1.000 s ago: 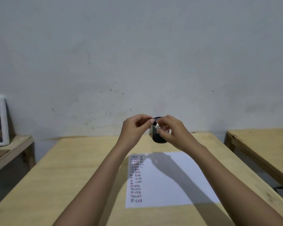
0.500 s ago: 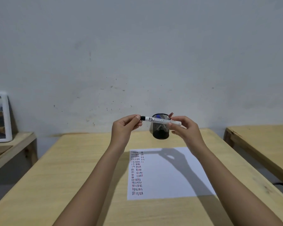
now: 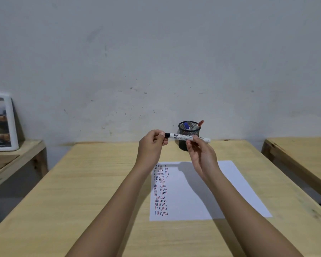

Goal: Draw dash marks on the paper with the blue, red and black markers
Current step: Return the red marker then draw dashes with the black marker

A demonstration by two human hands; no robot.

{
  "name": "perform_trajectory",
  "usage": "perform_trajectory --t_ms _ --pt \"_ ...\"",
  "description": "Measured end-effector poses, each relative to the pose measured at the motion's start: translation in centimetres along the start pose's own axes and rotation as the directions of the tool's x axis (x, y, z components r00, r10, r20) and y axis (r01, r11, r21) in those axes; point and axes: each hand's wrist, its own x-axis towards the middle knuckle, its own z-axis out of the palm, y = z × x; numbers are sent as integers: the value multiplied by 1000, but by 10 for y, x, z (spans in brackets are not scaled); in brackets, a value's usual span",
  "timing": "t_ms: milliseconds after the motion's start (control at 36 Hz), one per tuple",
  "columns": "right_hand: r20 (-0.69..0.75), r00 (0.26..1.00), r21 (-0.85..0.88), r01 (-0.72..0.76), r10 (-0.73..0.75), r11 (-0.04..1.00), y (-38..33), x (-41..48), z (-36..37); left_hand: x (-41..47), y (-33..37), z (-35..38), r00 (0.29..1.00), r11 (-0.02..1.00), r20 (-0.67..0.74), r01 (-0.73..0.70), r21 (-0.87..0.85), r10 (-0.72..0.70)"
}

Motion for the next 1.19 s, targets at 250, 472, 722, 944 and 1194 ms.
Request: perform_trajectory --t_ms 250,472,722,944,1194 --pt "102 986 -247 157 -135 956 3 9 6 9 -10 -3 984 974 17 177 -143 -177" --pt "41 982 -135 187 -183 973 -4 16 -2 21 -23 -38 948 916 14 311 -252 -318" --pt "-7 987 -260 156 -163 953 16 22 -26 16 -61 -60 964 794 23 205 572 -265" --pt "-78 996 -332 10 -38 943 31 22 -29 14 -75 -49 954 614 163 26 789 -250" --pt "-5 999 -285 -47 48 957 34 22 -29 4 -86 -51 940 642 259 -58 765 -224"
